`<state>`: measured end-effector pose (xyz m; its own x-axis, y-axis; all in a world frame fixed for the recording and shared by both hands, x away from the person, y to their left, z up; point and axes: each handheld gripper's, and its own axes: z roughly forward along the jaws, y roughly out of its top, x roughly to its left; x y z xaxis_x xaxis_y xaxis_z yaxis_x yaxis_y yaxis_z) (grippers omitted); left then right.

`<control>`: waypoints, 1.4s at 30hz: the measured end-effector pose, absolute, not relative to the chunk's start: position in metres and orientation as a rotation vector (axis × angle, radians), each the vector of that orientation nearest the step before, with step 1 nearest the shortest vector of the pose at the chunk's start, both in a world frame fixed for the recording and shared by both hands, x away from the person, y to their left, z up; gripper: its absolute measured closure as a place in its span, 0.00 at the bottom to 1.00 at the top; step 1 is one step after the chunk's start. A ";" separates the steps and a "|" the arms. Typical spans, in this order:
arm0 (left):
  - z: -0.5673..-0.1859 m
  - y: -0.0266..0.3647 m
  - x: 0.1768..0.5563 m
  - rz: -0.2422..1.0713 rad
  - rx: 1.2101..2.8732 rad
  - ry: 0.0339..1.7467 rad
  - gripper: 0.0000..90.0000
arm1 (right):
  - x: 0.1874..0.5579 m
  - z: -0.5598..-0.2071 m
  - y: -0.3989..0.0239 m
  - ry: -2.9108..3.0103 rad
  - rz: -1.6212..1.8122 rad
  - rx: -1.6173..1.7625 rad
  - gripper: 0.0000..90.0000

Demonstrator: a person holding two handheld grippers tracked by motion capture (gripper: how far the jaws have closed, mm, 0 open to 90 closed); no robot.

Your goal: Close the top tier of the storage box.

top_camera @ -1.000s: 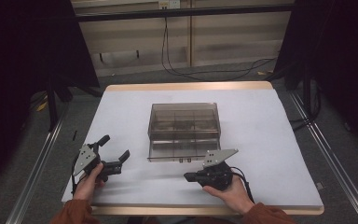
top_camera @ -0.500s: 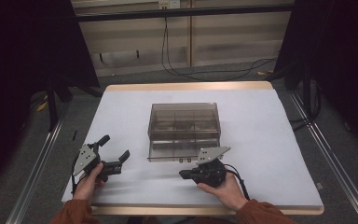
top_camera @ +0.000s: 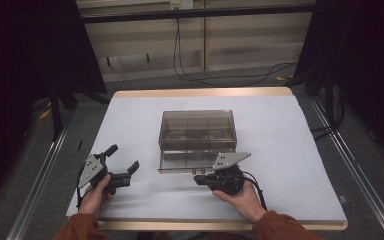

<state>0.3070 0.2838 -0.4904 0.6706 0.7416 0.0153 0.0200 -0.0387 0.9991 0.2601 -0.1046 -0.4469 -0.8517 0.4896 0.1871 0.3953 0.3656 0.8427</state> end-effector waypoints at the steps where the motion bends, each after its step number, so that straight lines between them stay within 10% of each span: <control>1: -0.490 0.284 0.307 0.653 1.510 0.661 0.00 | 0.260 -0.447 -0.105 2.514 1.505 0.818 1.00; 42: -0.490 0.284 0.307 0.660 1.524 0.654 0.00 | 0.263 -0.449 -0.103 2.426 1.524 0.822 1.00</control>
